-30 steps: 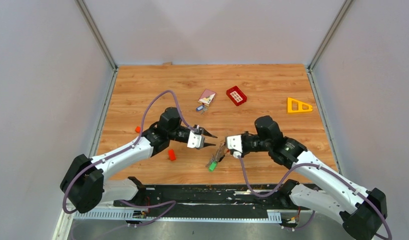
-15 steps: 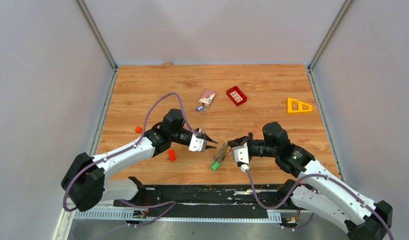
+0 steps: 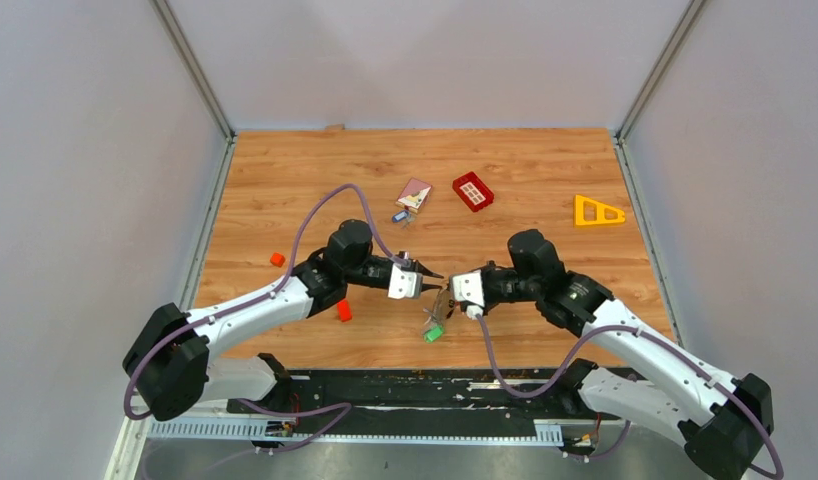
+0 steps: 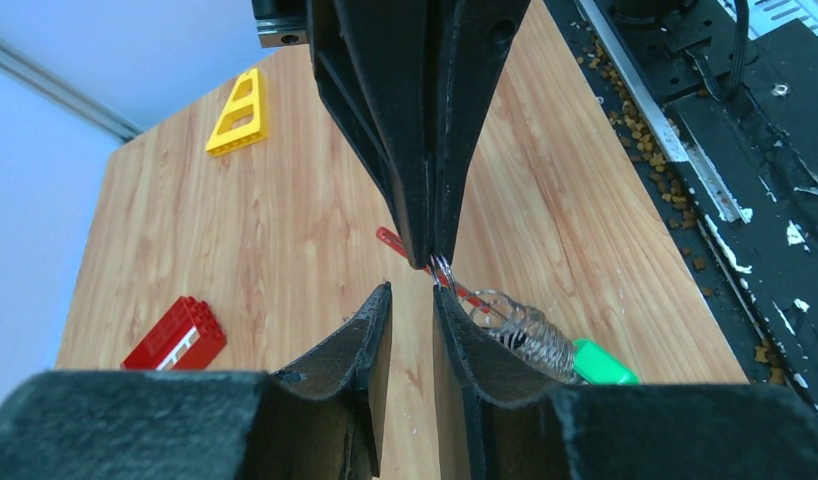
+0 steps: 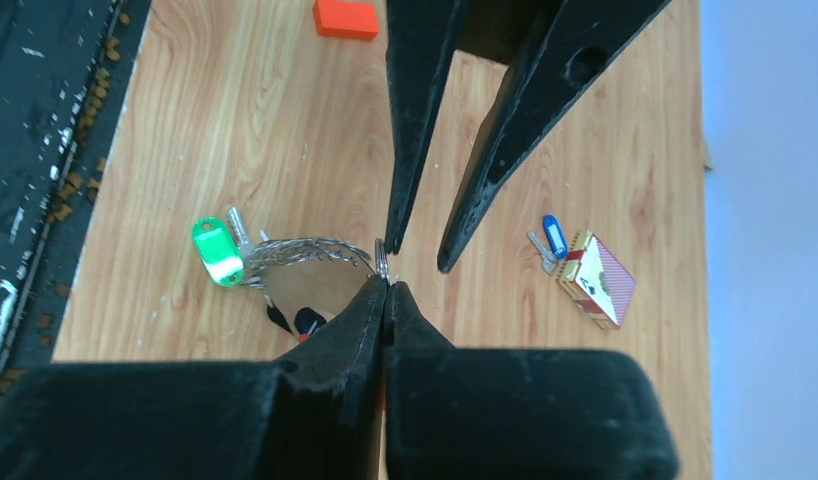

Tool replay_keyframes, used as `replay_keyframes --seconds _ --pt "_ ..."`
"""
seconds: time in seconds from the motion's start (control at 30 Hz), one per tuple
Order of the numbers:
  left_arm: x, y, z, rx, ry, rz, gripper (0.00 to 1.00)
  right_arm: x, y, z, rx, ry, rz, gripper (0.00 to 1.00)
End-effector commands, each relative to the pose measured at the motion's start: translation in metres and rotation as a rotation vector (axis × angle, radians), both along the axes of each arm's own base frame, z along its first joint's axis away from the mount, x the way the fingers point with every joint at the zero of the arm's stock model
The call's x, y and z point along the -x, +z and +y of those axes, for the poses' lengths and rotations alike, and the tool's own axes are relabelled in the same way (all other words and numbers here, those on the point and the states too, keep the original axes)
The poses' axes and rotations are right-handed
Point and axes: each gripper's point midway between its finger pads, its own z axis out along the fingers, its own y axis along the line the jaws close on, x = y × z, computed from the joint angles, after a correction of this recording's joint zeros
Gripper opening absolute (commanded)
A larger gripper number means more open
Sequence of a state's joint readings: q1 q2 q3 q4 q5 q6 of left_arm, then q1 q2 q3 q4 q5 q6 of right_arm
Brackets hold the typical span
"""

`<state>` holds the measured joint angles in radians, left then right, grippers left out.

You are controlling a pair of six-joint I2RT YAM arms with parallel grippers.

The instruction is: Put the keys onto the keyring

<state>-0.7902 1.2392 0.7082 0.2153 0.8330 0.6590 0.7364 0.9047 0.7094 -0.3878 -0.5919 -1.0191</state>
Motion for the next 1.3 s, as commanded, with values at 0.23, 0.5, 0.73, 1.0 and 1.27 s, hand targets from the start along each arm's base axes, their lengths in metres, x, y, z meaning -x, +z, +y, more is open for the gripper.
replay_keyframes --seconds 0.23,0.5,0.73,1.0,1.27 --pt "-0.001 0.009 -0.003 0.0 0.02 -0.011 0.34 -0.007 0.033 0.014 -0.079 -0.046 0.125 0.0" --pt "-0.019 0.018 0.006 -0.044 0.132 -0.054 0.42 -0.014 0.027 0.007 -0.05 -0.098 0.117 0.0" --pt "-0.007 0.018 0.009 -0.097 0.076 -0.01 0.56 -0.019 0.027 0.008 -0.044 -0.131 0.15 0.0" --pt "-0.01 0.012 -0.006 -0.091 0.08 0.117 0.39 -0.021 0.03 0.01 -0.049 -0.151 0.176 0.0" --pt "-0.013 0.014 -0.01 -0.081 0.086 0.14 0.28 -0.023 0.028 0.009 -0.047 -0.161 0.179 0.0"
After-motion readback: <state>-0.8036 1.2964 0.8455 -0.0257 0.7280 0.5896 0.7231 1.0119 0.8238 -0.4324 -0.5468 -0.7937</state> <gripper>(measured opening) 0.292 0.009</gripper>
